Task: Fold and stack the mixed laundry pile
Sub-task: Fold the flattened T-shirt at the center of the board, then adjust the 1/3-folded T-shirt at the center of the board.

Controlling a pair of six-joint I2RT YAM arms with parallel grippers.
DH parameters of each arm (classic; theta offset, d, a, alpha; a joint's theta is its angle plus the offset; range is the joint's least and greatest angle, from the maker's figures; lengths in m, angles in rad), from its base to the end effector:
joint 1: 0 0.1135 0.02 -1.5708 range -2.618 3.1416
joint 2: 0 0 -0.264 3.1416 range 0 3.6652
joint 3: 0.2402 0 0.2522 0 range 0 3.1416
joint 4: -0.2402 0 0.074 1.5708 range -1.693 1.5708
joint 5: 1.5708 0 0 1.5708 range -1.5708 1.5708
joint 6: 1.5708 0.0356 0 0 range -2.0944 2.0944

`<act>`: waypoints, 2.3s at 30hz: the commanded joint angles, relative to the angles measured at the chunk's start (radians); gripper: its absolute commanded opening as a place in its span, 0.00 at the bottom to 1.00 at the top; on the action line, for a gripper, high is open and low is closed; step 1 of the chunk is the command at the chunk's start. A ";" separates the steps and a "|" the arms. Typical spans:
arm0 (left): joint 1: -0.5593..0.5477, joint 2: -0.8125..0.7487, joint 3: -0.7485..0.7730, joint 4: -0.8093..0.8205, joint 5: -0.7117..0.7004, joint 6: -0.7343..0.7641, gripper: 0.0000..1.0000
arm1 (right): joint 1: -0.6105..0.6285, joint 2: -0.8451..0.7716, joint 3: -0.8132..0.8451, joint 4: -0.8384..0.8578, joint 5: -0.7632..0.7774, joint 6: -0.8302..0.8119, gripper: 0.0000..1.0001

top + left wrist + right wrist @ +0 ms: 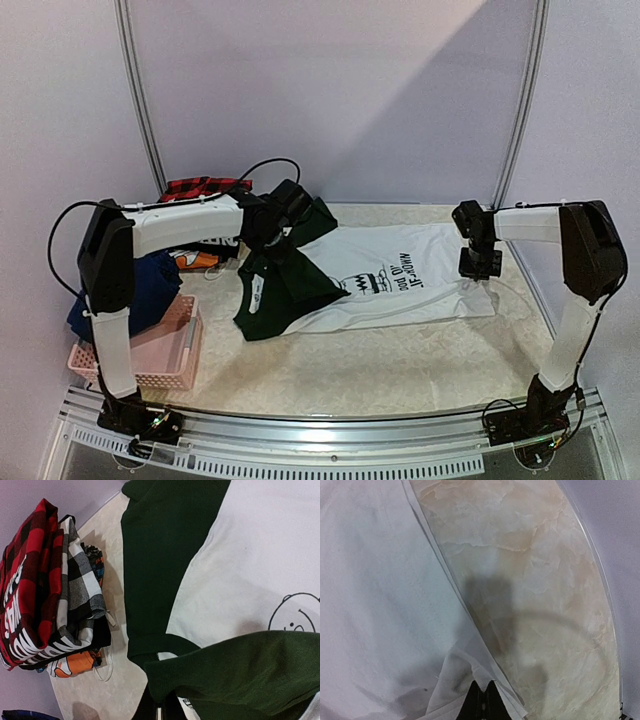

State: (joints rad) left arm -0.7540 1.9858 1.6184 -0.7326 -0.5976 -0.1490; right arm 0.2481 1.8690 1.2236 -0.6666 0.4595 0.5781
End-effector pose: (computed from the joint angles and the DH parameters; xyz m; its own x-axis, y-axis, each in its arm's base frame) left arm 0.3224 -0.2753 0.2309 -0.6988 0.4879 -0.5230 0.2792 0.8593 0.4285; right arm 0.3494 0.0722 0.1641 -0.8450 0.2912 -0.4486 0.4199 0.8807 -0.2192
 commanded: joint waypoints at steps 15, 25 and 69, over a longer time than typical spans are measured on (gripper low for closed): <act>0.043 -0.264 -0.345 0.127 0.093 -0.260 0.99 | -0.007 -0.290 -0.185 0.083 -0.127 -0.010 0.99; 0.001 -0.500 -0.786 0.365 0.417 -0.339 0.75 | -0.009 -0.564 -0.514 0.237 -0.330 0.038 0.91; -0.007 -0.433 -0.732 0.312 0.426 -0.323 0.02 | -0.009 -0.546 -0.590 0.241 -0.286 0.055 0.86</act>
State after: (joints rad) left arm -0.7544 1.5604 0.8566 -0.3691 -0.1284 -0.4999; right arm 0.2428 1.3163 0.6327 -0.4252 0.1562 0.6254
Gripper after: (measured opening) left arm 0.029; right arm 0.865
